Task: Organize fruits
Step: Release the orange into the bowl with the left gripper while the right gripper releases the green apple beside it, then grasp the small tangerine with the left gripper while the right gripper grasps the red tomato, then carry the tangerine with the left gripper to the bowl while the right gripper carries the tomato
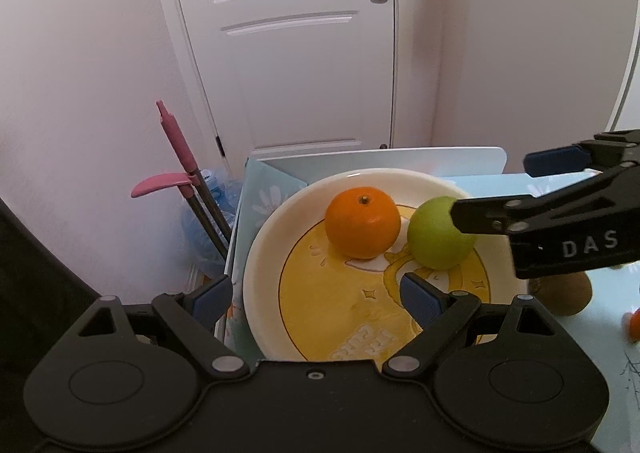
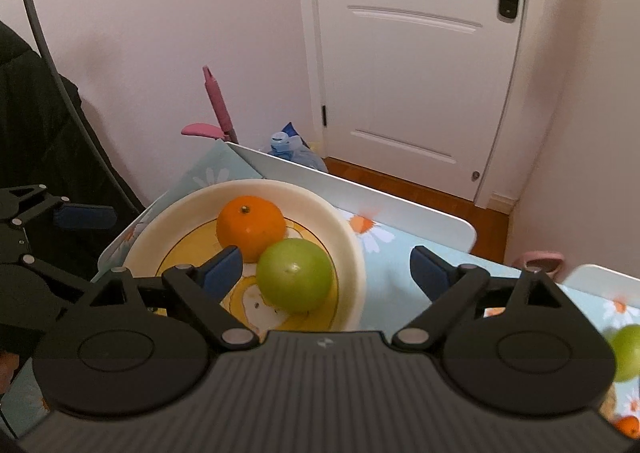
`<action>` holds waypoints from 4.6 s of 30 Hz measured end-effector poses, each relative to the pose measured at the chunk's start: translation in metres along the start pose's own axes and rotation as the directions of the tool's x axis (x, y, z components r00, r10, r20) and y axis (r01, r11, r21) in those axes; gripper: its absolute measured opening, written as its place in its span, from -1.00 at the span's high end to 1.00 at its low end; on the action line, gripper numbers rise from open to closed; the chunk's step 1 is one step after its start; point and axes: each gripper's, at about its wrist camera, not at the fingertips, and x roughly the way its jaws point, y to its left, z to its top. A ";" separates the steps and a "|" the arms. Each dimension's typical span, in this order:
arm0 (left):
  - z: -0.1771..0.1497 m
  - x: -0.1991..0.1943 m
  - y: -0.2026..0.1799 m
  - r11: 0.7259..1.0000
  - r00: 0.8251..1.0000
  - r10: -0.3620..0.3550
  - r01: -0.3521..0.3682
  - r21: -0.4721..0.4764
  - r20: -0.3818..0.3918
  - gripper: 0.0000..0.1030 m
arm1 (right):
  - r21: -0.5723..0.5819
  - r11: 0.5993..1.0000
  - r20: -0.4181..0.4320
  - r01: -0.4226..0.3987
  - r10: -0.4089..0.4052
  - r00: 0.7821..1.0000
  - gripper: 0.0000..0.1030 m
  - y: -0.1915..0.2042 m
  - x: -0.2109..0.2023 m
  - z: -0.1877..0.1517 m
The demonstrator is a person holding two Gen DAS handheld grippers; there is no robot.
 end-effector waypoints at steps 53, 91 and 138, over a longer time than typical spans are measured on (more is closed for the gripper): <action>-0.041 -0.053 -0.259 0.992 0.994 -0.106 0.107 0.061 -0.017 -0.74 | 0.103 0.983 -0.062 0.153 -0.147 0.987 -0.91 -0.267 -0.166 -0.172; -0.055 -0.025 -0.285 0.991 0.993 -0.101 0.105 0.077 -0.060 0.22 | 0.066 0.989 -0.080 0.131 -0.126 0.989 0.09 -0.272 -0.123 -0.184; -0.009 -0.103 -0.078 1.000 0.996 -0.018 0.019 -0.015 0.091 0.23 | 0.048 0.999 -0.022 0.025 -0.024 0.999 0.10 -0.047 -0.136 -0.059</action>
